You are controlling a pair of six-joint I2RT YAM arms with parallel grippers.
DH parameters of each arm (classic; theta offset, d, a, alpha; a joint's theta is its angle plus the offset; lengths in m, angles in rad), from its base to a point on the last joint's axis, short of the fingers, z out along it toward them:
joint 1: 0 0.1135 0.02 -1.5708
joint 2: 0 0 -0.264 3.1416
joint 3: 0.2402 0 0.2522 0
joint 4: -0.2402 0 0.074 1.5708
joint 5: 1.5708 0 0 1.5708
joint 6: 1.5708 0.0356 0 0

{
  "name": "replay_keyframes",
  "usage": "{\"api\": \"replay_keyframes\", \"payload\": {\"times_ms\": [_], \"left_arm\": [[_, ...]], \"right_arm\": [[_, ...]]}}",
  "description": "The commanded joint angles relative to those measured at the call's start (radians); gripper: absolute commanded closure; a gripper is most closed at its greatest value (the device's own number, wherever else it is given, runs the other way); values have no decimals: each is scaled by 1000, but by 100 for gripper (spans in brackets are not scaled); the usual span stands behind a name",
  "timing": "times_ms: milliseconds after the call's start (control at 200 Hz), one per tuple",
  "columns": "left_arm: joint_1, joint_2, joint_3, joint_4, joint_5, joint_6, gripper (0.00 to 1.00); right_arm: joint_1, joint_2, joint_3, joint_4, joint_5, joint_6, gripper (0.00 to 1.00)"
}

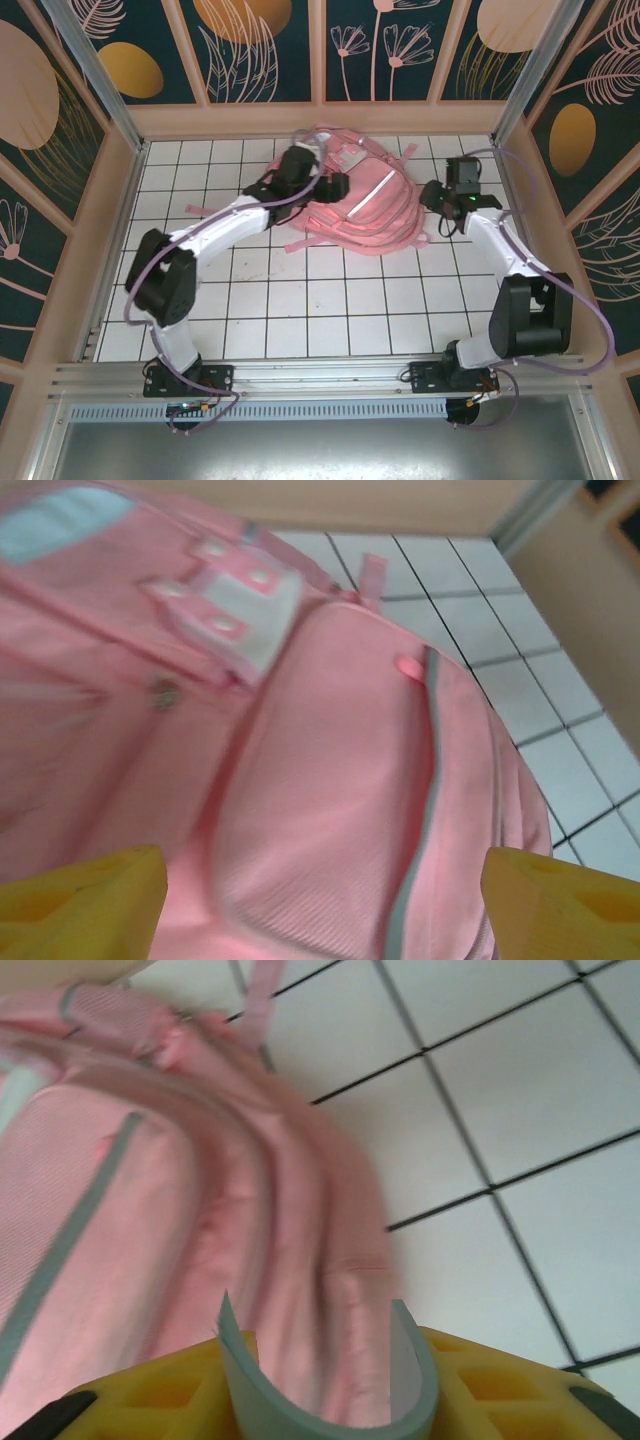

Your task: Pack the student bag

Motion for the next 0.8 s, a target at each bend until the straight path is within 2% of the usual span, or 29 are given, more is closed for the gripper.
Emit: {"api": "replay_keyframes", "payload": {"times_ms": [0, 165, 285, 535, 615, 700, 796], "left_arm": [[-64, 102, 158, -213, -71, 196, 18], [-143, 237, 349, -343, -117, 312, 18], [-181, 314, 448, -413, -119, 357, 18], [-205, 464, 605, -563, -242, 395, 20], [-205, 473, 606, -557, -282, 395, 25], [-206, 472, 601, -538, -301, 390, 34], [-206, 460, 597, -514, -306, 376, 55]], "right_arm": [[-73, -48, -68, 76, -99, 5, 58], [-163, -78, -144, 127, -204, 35, 58], [-172, -82, -161, 135, -224, 41, 58], [-173, -92, -167, 139, -235, 42, 59], [-173, -97, -168, 139, -243, 36, 61], [-173, -102, -174, 140, -246, 34, 62], [-173, -107, -183, 146, -253, 35, 63]]}}
